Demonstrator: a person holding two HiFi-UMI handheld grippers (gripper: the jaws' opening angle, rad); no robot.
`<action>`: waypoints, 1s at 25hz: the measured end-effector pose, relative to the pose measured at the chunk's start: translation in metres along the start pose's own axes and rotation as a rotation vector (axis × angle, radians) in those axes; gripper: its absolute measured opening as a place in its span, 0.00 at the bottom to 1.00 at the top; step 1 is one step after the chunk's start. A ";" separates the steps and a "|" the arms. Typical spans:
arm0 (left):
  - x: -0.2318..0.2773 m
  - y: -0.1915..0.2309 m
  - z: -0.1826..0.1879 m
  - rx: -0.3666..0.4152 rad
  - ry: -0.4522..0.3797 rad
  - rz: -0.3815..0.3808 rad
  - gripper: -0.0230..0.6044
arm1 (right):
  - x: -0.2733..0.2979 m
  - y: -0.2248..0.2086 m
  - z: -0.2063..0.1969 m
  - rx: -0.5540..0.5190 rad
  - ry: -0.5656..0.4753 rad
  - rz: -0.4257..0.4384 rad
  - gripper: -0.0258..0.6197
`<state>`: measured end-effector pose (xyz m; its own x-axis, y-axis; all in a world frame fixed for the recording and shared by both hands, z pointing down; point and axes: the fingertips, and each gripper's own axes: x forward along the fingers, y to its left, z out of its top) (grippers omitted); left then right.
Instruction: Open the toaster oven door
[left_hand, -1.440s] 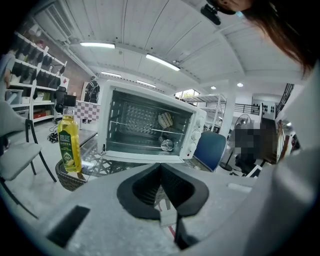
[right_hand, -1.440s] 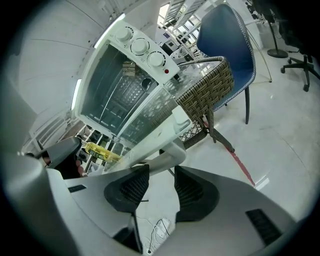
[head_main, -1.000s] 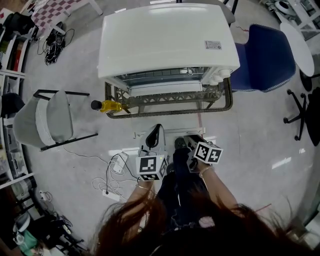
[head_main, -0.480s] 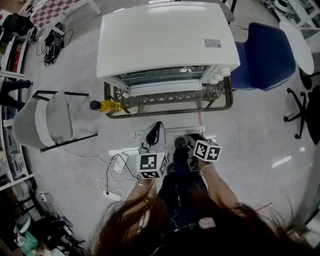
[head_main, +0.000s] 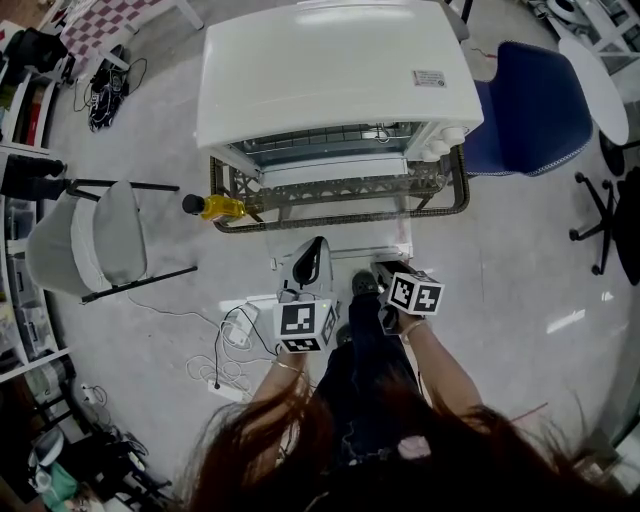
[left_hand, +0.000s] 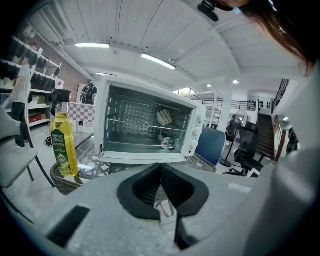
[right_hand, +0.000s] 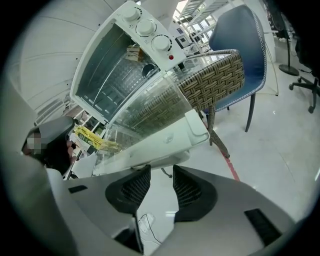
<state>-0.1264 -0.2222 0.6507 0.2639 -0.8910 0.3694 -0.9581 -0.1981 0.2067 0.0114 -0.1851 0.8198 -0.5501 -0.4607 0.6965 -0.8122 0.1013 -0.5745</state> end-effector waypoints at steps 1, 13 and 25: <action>-0.001 0.000 0.000 0.001 -0.002 0.000 0.06 | 0.000 0.000 0.000 0.002 -0.004 0.002 0.25; -0.012 -0.002 0.004 0.020 -0.016 -0.011 0.06 | -0.003 0.002 -0.006 0.021 -0.014 -0.015 0.24; -0.037 -0.009 0.014 0.050 -0.031 -0.028 0.06 | -0.024 0.020 -0.007 0.014 -0.053 -0.008 0.21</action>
<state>-0.1287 -0.1930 0.6228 0.2875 -0.8969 0.3360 -0.9551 -0.2423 0.1705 0.0069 -0.1660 0.7943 -0.5318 -0.5076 0.6779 -0.8137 0.0846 -0.5751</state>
